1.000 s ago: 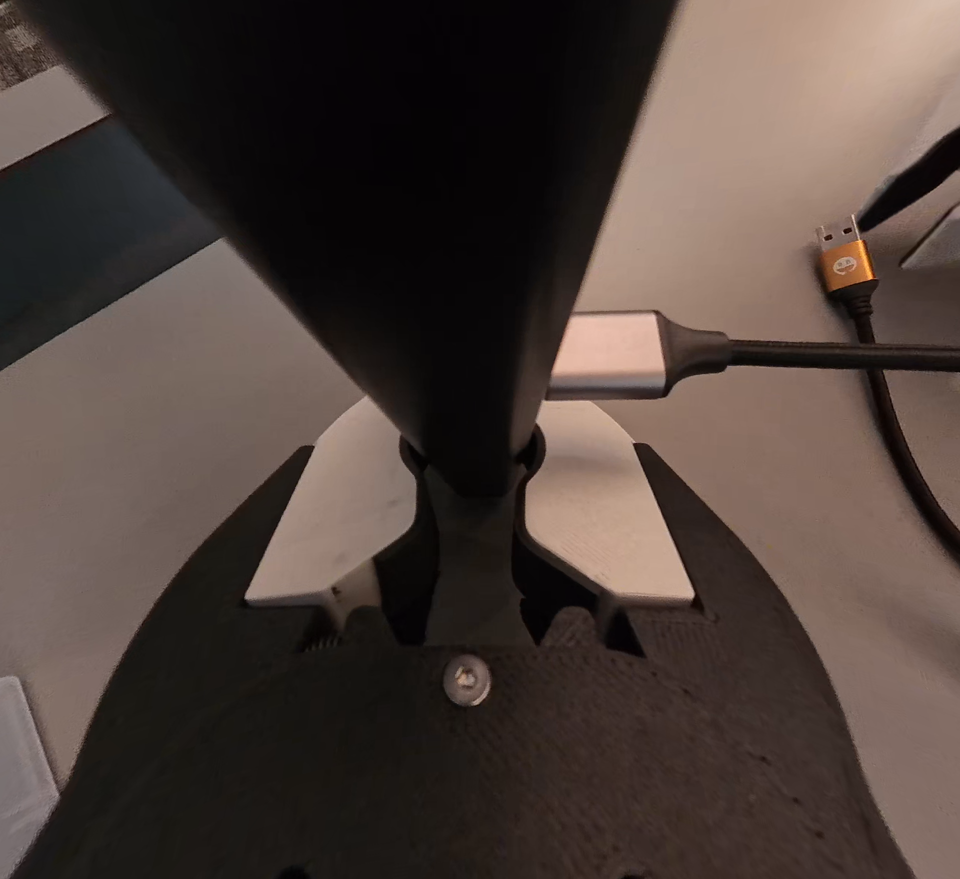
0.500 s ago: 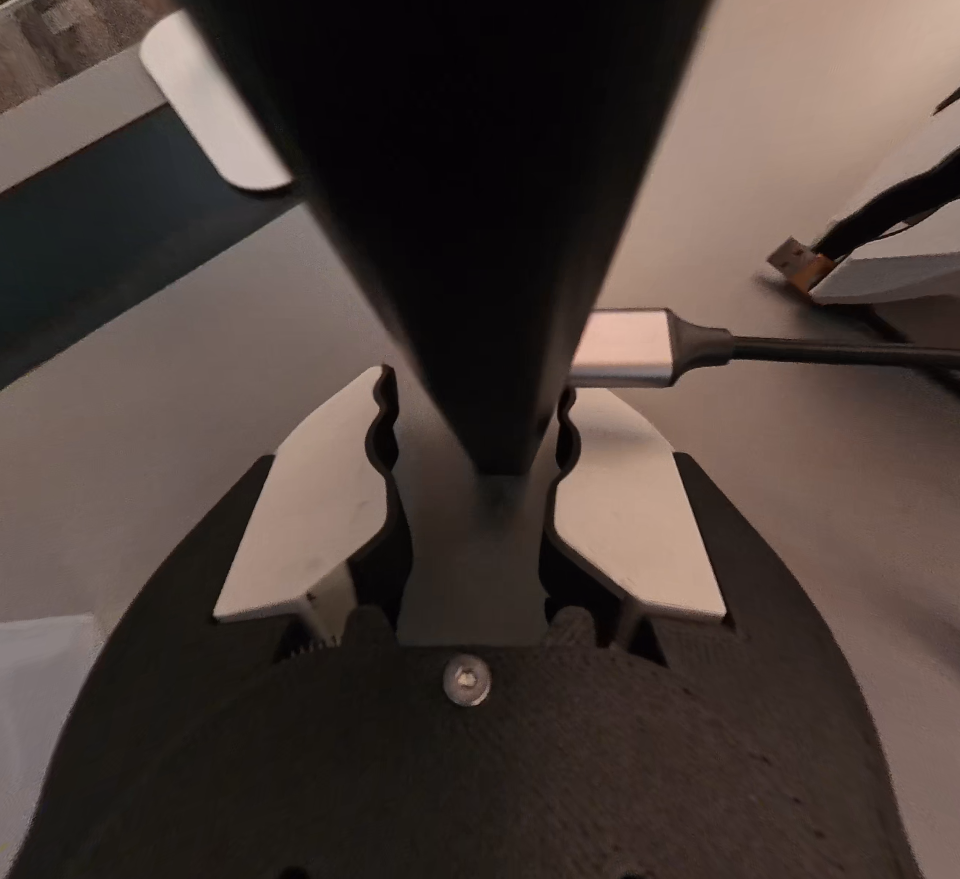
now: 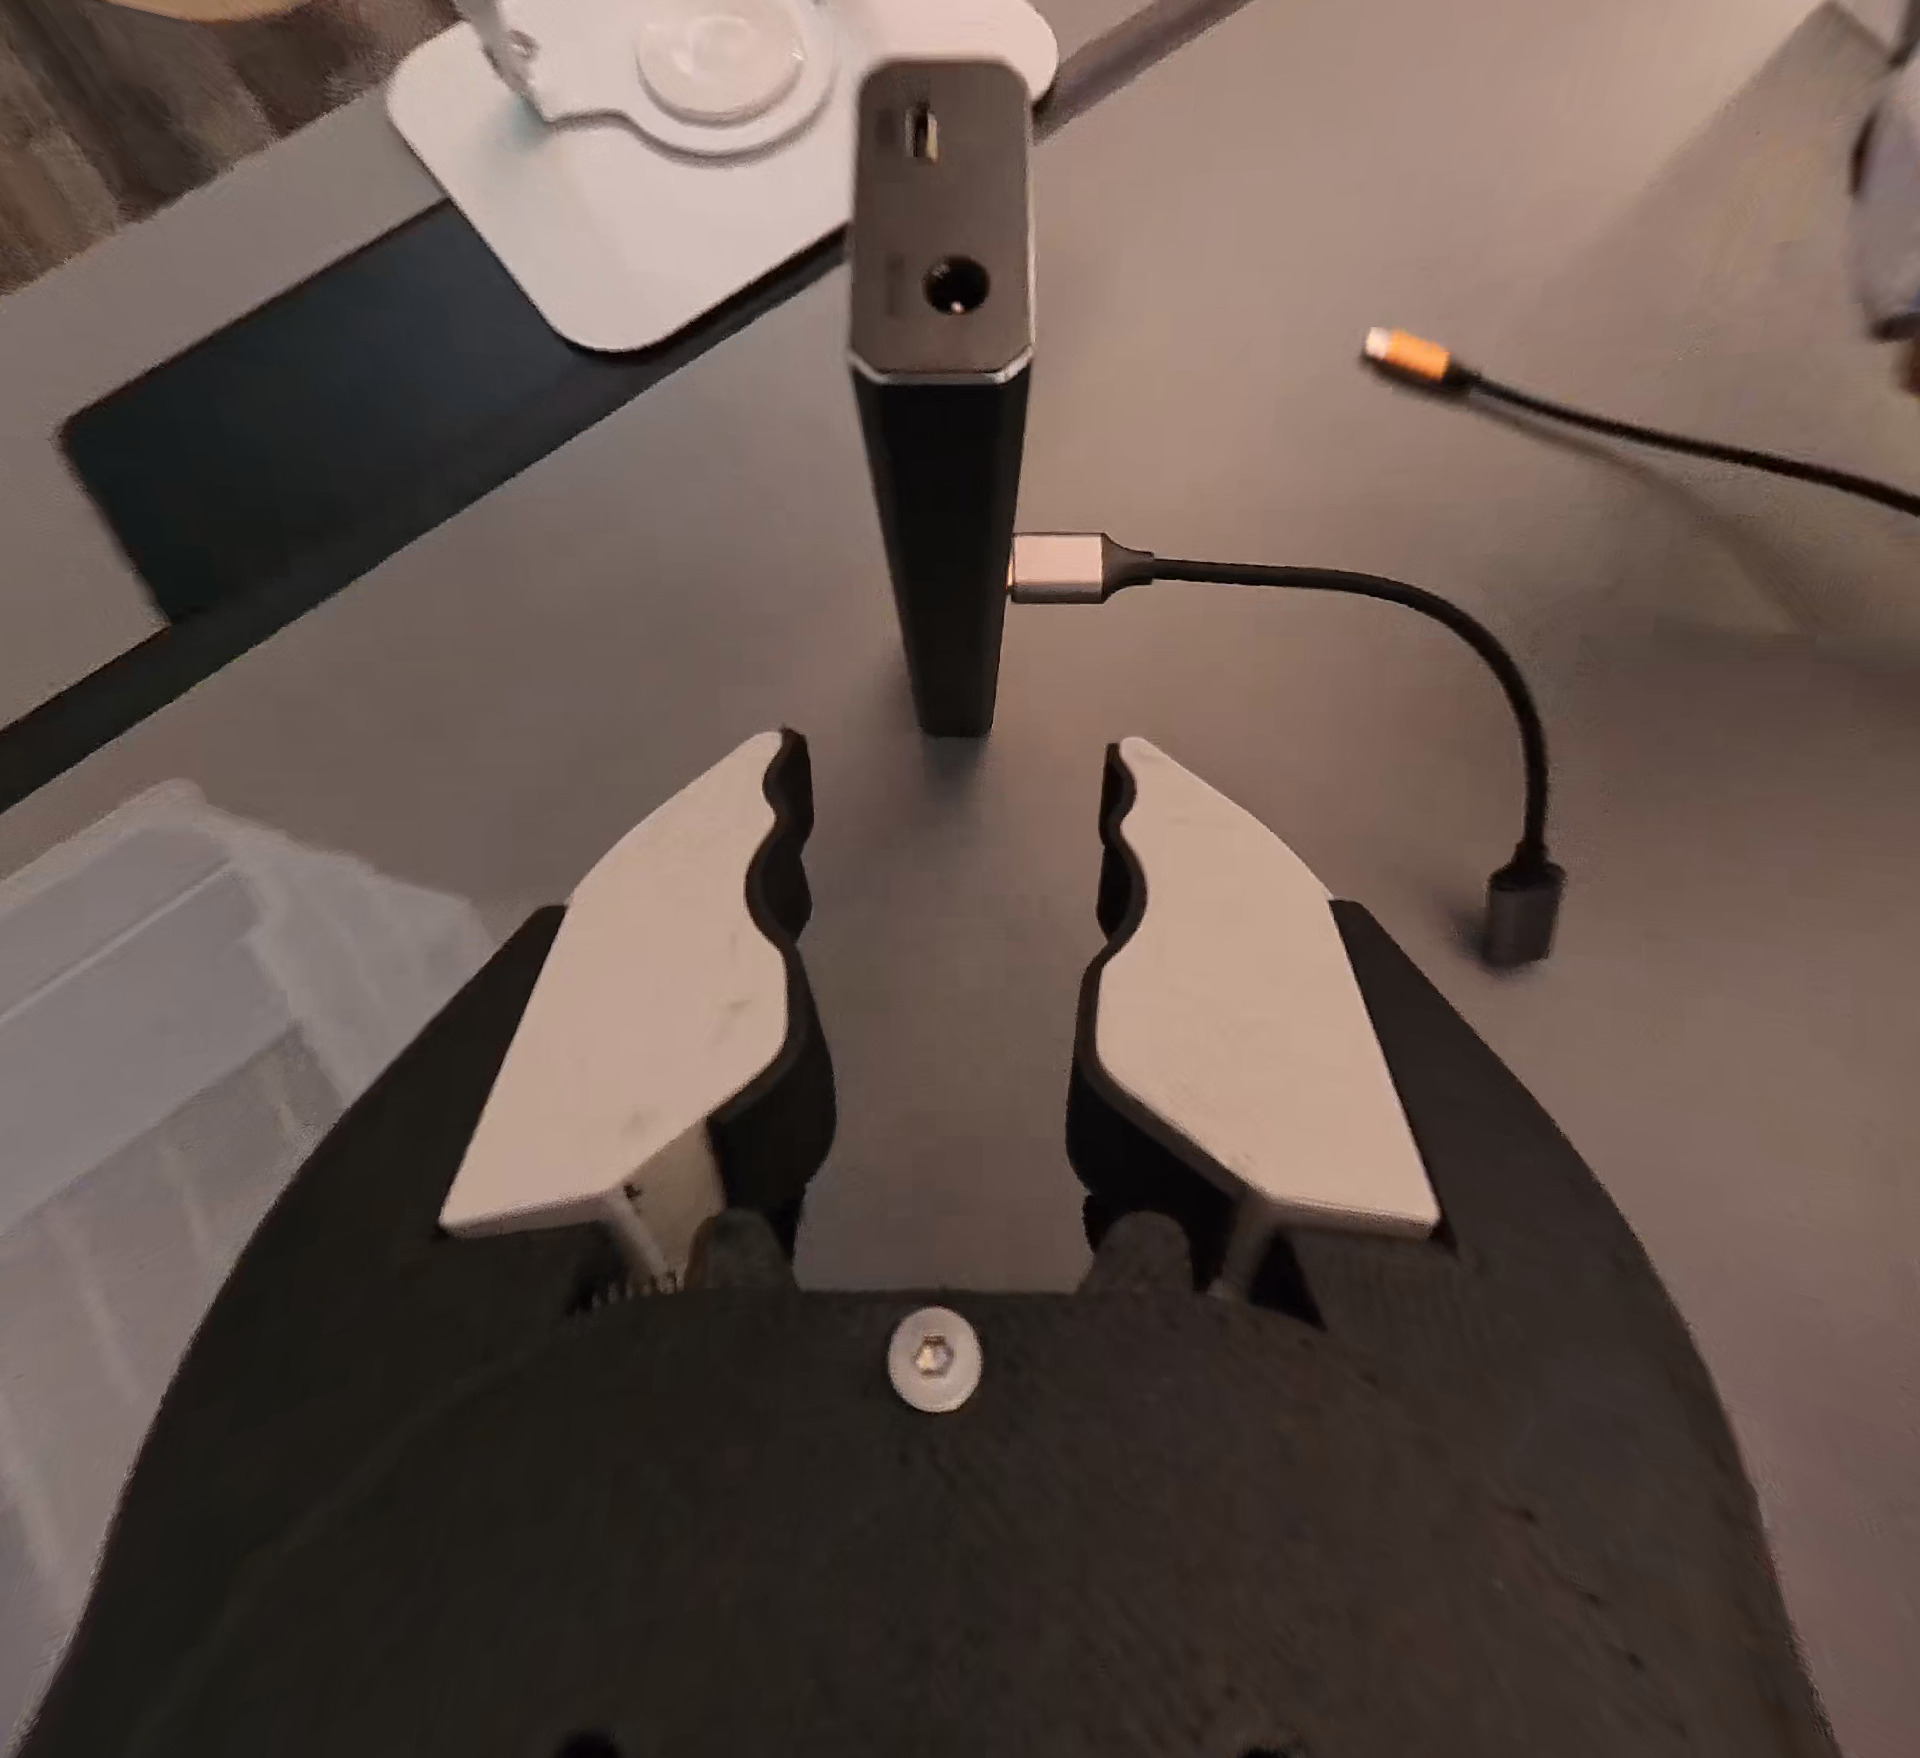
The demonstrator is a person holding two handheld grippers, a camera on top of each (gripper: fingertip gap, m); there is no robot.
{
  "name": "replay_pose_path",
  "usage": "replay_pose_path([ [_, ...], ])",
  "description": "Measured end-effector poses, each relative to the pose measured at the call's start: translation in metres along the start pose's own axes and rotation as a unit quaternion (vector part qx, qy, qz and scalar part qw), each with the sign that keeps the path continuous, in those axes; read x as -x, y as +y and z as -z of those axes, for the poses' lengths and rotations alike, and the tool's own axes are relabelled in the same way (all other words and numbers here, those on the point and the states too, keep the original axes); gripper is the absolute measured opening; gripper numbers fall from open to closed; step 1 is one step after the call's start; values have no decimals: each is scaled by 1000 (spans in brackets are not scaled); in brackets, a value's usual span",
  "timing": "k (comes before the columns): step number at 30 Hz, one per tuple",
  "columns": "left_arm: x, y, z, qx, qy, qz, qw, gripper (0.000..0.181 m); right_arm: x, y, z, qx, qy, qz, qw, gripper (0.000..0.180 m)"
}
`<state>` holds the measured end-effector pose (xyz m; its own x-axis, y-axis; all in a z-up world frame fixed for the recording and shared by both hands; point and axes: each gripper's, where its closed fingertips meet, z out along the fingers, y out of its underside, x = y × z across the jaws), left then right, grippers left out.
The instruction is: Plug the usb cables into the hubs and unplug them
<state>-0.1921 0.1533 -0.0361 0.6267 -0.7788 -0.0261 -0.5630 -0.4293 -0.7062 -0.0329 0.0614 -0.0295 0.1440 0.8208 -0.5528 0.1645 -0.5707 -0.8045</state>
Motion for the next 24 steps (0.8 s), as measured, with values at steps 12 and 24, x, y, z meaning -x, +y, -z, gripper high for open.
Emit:
replay_pose_path([
  [12,-100,-68,116,-196,122,-81,970,38,161,9,57,-23,-257,289,922,7],
  [24,-208,-83,120,-195,222,-192,936,23,154,-28,27,-6,-40,349,936,7],
])
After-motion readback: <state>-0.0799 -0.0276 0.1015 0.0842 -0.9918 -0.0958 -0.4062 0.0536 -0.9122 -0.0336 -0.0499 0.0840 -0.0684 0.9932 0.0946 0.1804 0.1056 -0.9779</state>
